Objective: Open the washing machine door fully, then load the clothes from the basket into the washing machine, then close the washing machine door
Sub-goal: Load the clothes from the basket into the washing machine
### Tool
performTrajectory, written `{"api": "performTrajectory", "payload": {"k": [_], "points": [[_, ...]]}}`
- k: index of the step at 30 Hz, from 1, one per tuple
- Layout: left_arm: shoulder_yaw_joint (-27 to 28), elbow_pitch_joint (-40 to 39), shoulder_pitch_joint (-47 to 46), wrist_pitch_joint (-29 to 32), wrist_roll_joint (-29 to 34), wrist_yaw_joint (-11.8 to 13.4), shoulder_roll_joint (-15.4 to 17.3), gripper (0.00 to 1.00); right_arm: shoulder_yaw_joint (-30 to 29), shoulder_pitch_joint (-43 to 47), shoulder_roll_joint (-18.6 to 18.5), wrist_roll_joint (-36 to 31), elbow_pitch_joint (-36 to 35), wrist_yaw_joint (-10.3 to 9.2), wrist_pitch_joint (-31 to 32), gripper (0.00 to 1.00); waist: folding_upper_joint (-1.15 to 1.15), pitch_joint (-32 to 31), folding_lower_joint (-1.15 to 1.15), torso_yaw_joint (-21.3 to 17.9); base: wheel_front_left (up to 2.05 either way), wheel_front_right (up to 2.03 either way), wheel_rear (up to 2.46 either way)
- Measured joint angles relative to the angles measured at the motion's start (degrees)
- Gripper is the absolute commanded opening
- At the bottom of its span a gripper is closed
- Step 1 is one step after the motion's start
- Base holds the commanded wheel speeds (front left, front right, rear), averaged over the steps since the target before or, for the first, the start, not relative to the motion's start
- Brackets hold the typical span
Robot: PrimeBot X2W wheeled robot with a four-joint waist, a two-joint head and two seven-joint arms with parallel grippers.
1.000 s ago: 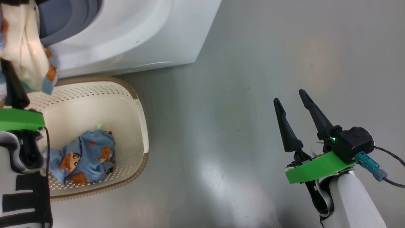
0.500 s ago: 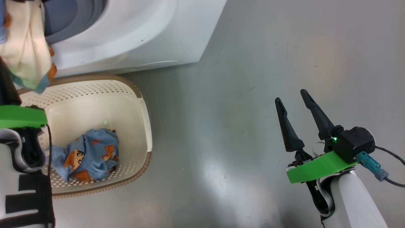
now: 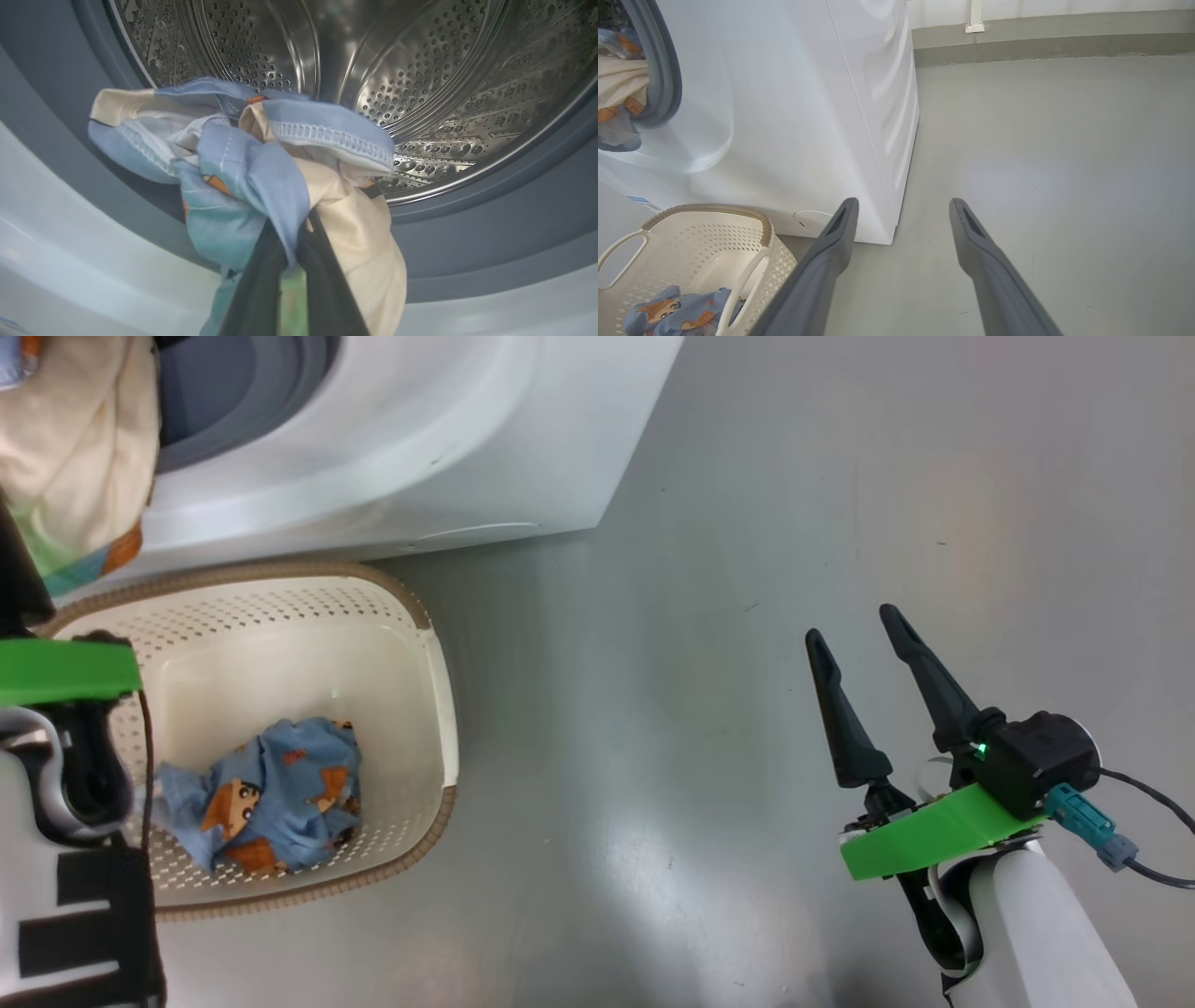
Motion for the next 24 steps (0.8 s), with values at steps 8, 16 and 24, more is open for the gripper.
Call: {"api": "performTrajectory", "payload": {"k": [8,16,24], "points": [[0.3,4.5,-6.8,0.0,3.5,0.0,2.4,0.00,1.3,0.0,0.0,1.3,0.4,0.00,0.0,1.00,0.00,-0.4,0.00,-2.2,0.00,0.00,0.00],[1.1,13.1,-14.9,0.0,6.7,0.2,5.1,0.00,3.3,0.3,0.1,2.3,0.8,0.00,0.0,1.00,0.00,-0.9,0.00,-4.7,0.00,0.00,0.00],[2.8,20.5,-24.3,0.0,10.0,0.6,8.6,0.00,4.7,1.6,0.1,2.8,1.1,0.00,0.0,1.00,0.00,-0.2,0.00,-7.3,0.00,0.00,0.00]]}}
